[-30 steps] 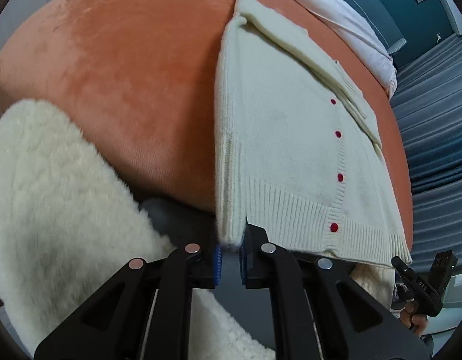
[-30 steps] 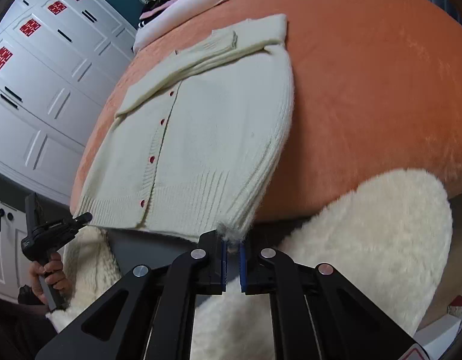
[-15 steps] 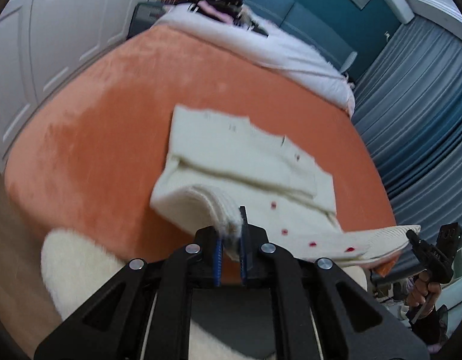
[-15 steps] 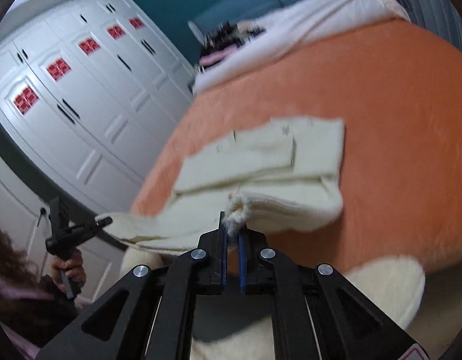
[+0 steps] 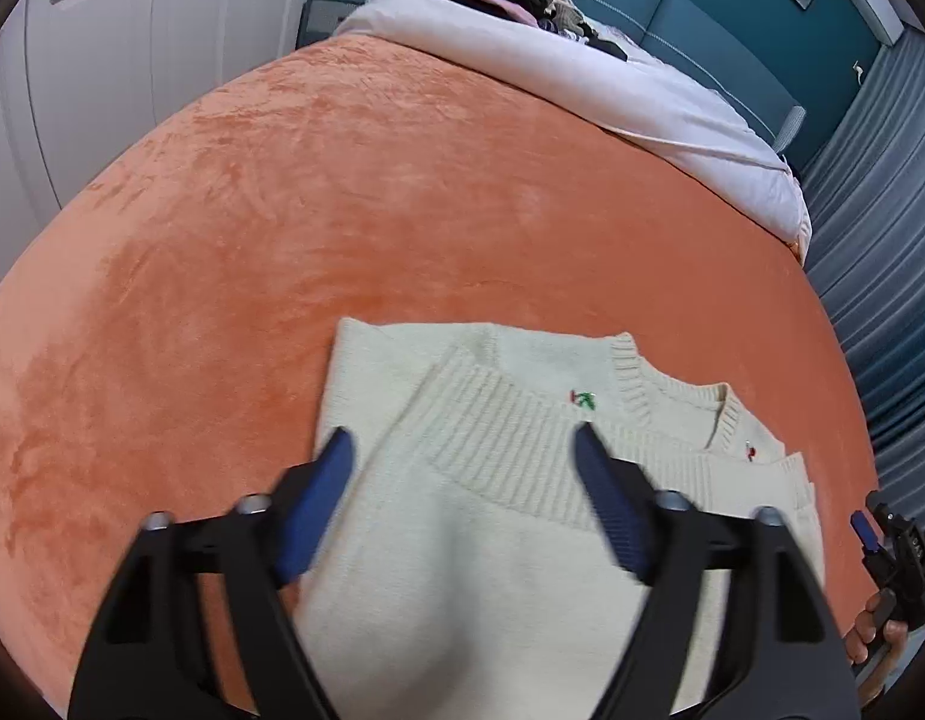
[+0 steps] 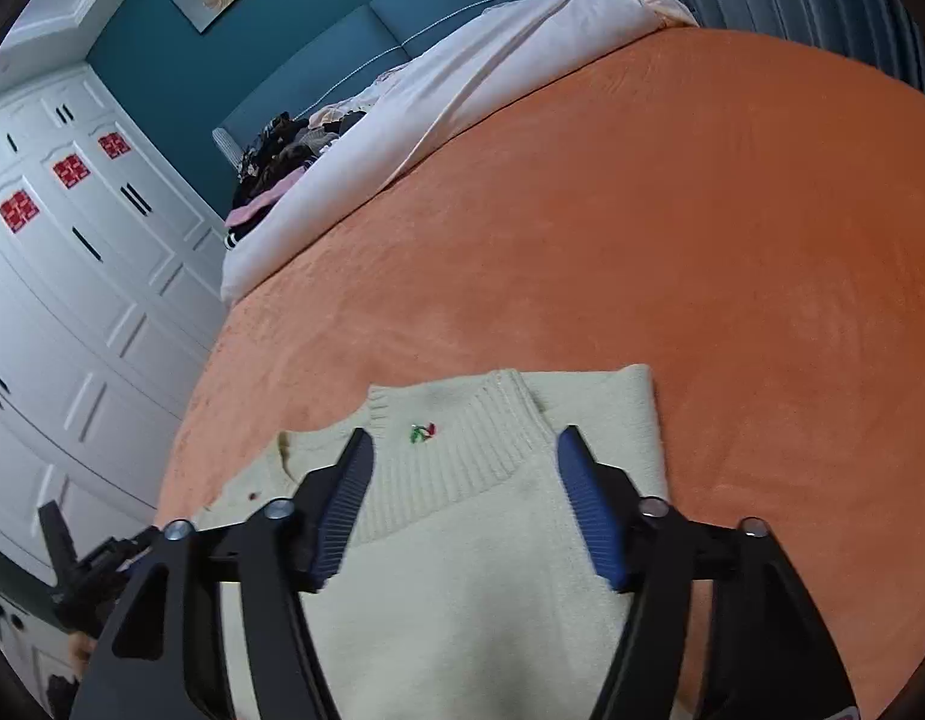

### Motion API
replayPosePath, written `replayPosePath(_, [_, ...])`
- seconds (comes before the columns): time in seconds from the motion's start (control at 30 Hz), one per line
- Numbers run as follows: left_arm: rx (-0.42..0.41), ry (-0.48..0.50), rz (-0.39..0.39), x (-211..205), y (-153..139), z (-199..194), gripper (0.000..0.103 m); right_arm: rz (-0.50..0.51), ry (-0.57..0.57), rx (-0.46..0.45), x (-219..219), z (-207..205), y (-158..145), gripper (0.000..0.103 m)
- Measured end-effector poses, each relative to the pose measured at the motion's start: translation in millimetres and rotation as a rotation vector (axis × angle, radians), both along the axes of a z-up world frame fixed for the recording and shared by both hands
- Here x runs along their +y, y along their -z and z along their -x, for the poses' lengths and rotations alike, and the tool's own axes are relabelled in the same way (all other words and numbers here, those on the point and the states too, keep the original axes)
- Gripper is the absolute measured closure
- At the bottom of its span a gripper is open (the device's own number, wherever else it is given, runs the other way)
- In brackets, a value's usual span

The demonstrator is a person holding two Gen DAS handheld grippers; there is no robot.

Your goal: Fold small clothes

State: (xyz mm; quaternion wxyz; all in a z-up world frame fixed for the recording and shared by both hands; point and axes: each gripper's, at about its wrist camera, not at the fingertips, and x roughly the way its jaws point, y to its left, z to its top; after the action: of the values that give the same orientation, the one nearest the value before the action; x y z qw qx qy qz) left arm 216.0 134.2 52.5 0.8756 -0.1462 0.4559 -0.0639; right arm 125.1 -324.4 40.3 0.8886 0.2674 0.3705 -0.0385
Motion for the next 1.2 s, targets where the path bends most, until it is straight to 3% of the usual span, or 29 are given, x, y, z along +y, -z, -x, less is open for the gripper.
replayPosePath(0.03, [-0.006,-0.003,-0.003,1,6,-4,0.012,0.042,-0.016,0.027,2,-3,7,0.035])
replayPosePath(0.13, [0.069,0.027,-0.009,-3,30,-24,0.013,0.088,-0.031,0.14,4,-26,37,0.034])
replayPosePath(0.2, [0.129,0.043,-0.017,-8,48,-35,0.025,0.064,-0.036,0.209,1,-36,58,0.034])
replayPosePath(0.23, [0.162,0.055,-0.037,-13,55,-38,0.046,0.053,-0.05,0.22,4,-39,64,0.045])
replayPosePath(0.27, [0.167,0.064,-0.058,-16,56,-39,0.061,0.055,-0.077,0.209,8,-40,65,0.076])
replayPosePath(0.3, [0.147,0.074,-0.058,-18,51,-38,0.074,0.046,-0.105,0.192,11,-40,60,0.092])
replayPosePath(0.33, [0.135,0.091,-0.055,-20,44,-38,0.092,0.039,-0.105,0.157,12,-38,51,0.095])
replayPosePath(0.47, [0.012,0.089,0.018,-14,-7,-35,0.092,0.0,-0.09,-0.064,6,-20,-12,0.096])
replayPosePath(0.53, [-0.033,0.061,0.016,-11,-22,-42,0.092,-0.01,-0.049,-0.105,-5,-18,-23,0.096])
replayPosePath(0.6, [-0.025,0.03,0.021,-6,-17,-58,0.092,-0.018,-0.004,-0.068,-18,-29,-6,0.096])
replayPosePath(0.67, [0.036,0.005,0.011,-5,7,-74,0.091,-0.03,0.02,0.039,-25,-44,31,0.096])
replayPosePath(0.73, [0.125,-0.002,-0.058,-12,42,-86,0.091,0.002,0.009,0.195,-23,-55,76,0.096])
replayPosePath(0.77, [0.157,0.0,-0.095,-17,59,-87,0.09,0.021,0.004,0.214,-20,-55,89,0.096])
replayPosePath(0.83, [0.089,-0.009,-0.127,-19,62,-79,0.087,0.029,0.027,0.175,-19,-47,78,0.095])
replayPosePath(0.87, [0.08,-0.016,-0.128,-19,59,-76,0.085,0.025,0.047,0.166,-20,-44,70,0.089])
replayPosePath(0.97, [0.039,-0.024,-0.172,-19,32,-60,0.075,0.093,0.076,0.093,-8,-22,31,0.084])
replayPosePath(1.07, [-0.085,-0.006,-0.171,-28,-8,-19,0.063,0.126,-0.022,0.024,35,-9,0,0.084])
replayPosePath(1.2, [-0.101,0.078,-0.051,-72,-26,28,0.053,0.082,-0.273,0.016,134,-12,4,0.084])
